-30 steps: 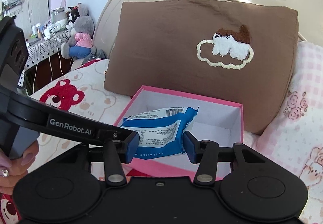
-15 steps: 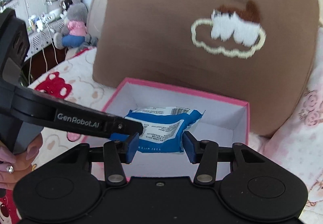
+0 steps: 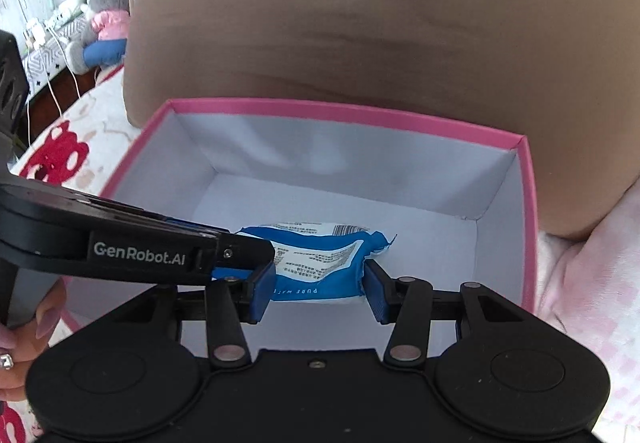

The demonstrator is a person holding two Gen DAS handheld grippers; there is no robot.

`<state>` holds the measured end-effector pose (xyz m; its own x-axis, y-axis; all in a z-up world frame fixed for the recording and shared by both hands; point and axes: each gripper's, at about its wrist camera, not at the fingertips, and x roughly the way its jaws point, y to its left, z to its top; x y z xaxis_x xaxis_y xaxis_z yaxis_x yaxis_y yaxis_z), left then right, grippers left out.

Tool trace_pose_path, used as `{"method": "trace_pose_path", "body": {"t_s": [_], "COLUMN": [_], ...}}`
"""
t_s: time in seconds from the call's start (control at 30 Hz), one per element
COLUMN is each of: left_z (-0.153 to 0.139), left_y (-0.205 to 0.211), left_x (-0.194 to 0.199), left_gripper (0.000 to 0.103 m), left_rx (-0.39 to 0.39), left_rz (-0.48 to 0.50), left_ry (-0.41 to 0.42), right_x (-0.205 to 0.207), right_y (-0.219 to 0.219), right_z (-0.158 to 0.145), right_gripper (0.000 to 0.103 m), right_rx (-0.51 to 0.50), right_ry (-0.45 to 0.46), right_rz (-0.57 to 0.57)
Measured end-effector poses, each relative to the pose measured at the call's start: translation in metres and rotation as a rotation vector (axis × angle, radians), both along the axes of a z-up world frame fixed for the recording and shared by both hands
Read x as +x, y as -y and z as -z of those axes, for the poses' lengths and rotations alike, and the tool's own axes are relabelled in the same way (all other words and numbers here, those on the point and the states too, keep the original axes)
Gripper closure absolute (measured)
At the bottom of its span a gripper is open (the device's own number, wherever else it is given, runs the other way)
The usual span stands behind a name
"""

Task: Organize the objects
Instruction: 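Lower the packet into the pink box and open the right tool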

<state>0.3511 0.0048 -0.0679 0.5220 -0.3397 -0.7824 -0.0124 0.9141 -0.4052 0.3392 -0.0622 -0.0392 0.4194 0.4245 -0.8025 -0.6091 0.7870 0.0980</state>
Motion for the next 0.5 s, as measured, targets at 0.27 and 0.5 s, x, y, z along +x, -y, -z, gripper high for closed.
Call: {"method": "trace_pose_path", "body": {"t_s": [0.27, 0.5], "left_z": [0.015, 0.028], "left_y": [0.004, 0.005], "left_x": [0.006, 0.015], "left_gripper": [0.070, 0.070], "left_rx": [0.029, 0.034], "left_rz": [-0.007, -0.026], "left_ry": [-0.021, -0.056], "right_x": [0.020, 0.033], "right_y": [-0.002, -0.008], "right_z": [0.018, 0.034], "right_gripper": [0.055, 0.079], "right_rx": [-0.035, -0.106], "right_ry": [-0.096, -0.161], "right_rz": [0.027, 0.084]}}
